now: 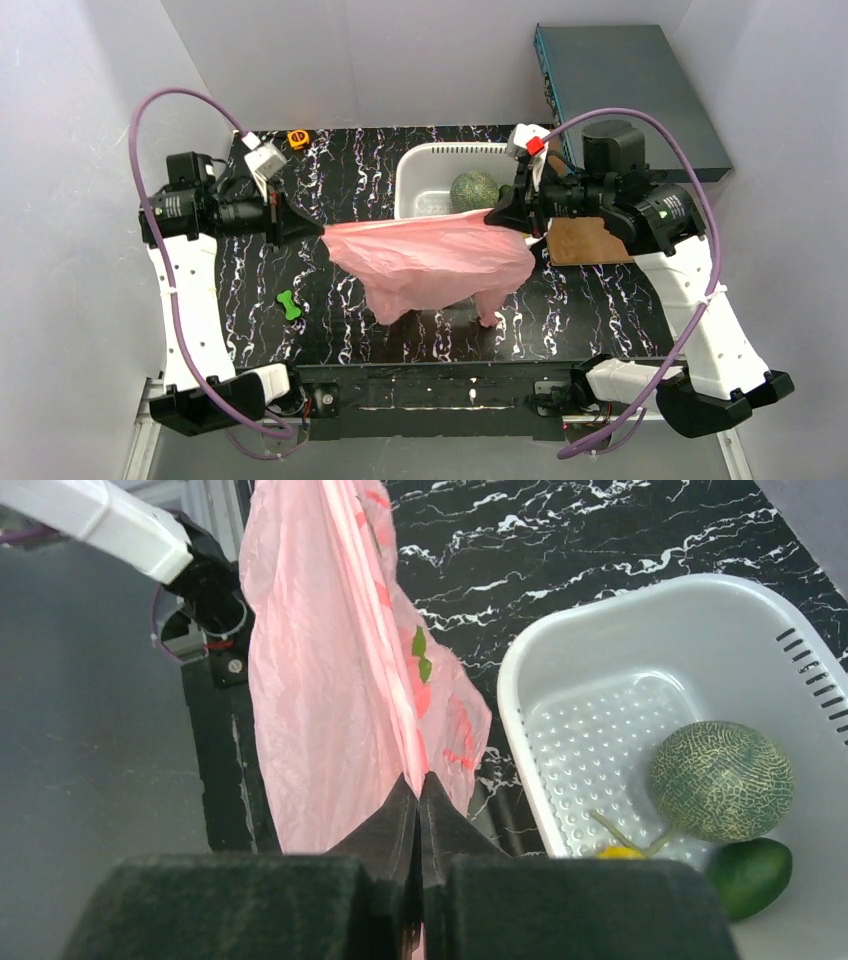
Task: Place the fake fruits into the plastic bag and tie a complex knot
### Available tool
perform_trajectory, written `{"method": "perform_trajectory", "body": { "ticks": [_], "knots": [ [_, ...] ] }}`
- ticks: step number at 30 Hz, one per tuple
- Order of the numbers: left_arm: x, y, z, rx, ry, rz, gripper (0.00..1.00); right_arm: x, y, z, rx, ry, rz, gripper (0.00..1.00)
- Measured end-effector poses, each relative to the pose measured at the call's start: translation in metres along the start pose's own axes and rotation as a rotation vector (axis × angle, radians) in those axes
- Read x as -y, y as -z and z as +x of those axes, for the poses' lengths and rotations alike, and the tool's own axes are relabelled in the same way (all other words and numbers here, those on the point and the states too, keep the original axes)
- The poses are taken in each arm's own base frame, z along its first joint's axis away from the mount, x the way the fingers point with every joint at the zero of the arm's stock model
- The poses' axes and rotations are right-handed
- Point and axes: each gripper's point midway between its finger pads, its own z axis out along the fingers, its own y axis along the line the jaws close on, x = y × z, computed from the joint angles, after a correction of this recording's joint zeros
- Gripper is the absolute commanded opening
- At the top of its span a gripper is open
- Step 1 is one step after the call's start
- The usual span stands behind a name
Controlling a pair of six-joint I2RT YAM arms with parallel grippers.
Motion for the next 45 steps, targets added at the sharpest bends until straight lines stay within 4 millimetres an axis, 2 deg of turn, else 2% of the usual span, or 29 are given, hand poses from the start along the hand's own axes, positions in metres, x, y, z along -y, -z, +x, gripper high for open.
{"method": "perform_trajectory", "body": {
  "ticks": [2,5,10,13,17,19,21,23,24,26,28,30,31,32,35,36,38,39,40,42,45],
  "knots": [
    [-0.003,0.003,-0.02,0.042,0.038,0.014,0.0,0.002,0.002,-0.005,0.023,-0.033,0.007,0.01],
    [-0.008,0.007,-0.05,0.108,0.1,0.014,0.0,-0.002,0.003,-0.026,0.078,-0.088,0.001,0.01],
    [-0.019,0.022,-0.114,0.263,0.082,-0.05,0.0,-0.009,0.012,-0.109,0.268,-0.077,-0.019,0.01],
    [-0.015,0.036,-0.151,0.351,0.013,-0.112,0.0,-0.007,0.02,-0.158,0.393,-0.038,-0.018,0.01],
    [-0.001,0.062,-0.201,0.471,-0.165,-0.219,0.0,0.0,0.027,-0.211,0.53,0.055,0.0,0.01],
    [0.009,0.071,-0.213,0.508,-0.246,-0.254,0.0,0.002,0.028,-0.221,0.562,0.098,0.011,0.01],
    [0.015,0.074,-0.209,0.509,-0.307,-0.272,0.0,-0.001,0.026,-0.218,0.562,0.142,0.01,0.01],
    [0.017,0.069,-0.187,0.471,-0.357,-0.289,0.0,-0.008,0.02,-0.2,0.531,0.182,0.004,0.01],
    [0.015,0.064,-0.169,0.439,-0.373,-0.299,0.0,-0.014,0.014,-0.18,0.499,0.206,-0.004,0.01],
    [0.009,0.053,-0.127,0.361,-0.386,-0.312,0.03,-0.028,0.002,-0.124,0.408,0.241,-0.033,0.01],
    [0.003,0.042,-0.084,0.28,-0.377,-0.314,0.3,-0.043,-0.011,-0.065,0.313,0.274,-0.072,0.01],
    [0.0,0.03,-0.037,0.184,-0.346,-0.296,0.7,-0.058,-0.025,0.008,0.192,0.304,-0.129,0.01],
    [0.0,0.026,-0.018,0.143,-0.324,-0.282,0.89,-0.063,-0.029,0.033,0.145,0.308,-0.152,0.01],
    [0.001,0.022,-0.001,0.106,-0.292,-0.264,0.97,-0.067,-0.035,0.063,0.095,0.323,-0.177,0.01],
    [0.005,0.014,0.028,0.044,-0.184,-0.207,0.98,-0.077,-0.047,0.142,-0.046,0.359,-0.241,0.01],
    [0.005,0.011,0.034,0.037,-0.141,-0.19,0.98,-0.08,-0.048,0.161,-0.083,0.367,-0.258,0.05],
    [0.0,0.005,0.041,0.032,-0.053,-0.167,0.98,-0.082,-0.052,0.198,-0.151,0.405,-0.291,0.32],
    [-0.005,0.002,0.045,0.03,0.004,-0.16,0.98,-0.081,-0.053,0.212,-0.179,0.417,-0.299,0.45],
    [-0.011,-0.002,0.048,0.025,0.063,-0.153,0.98,-0.079,-0.054,0.224,-0.204,0.43,-0.302,0.52],
    [-0.026,-0.011,0.055,0.007,0.177,-0.141,0.98,-0.075,-0.055,0.24,-0.248,0.452,-0.302,0.6],
    [-0.054,-0.026,0.072,-0.034,0.326,-0.138,0.98,-0.071,-0.052,0.248,-0.288,0.468,-0.293,0.62]
  ]
}}
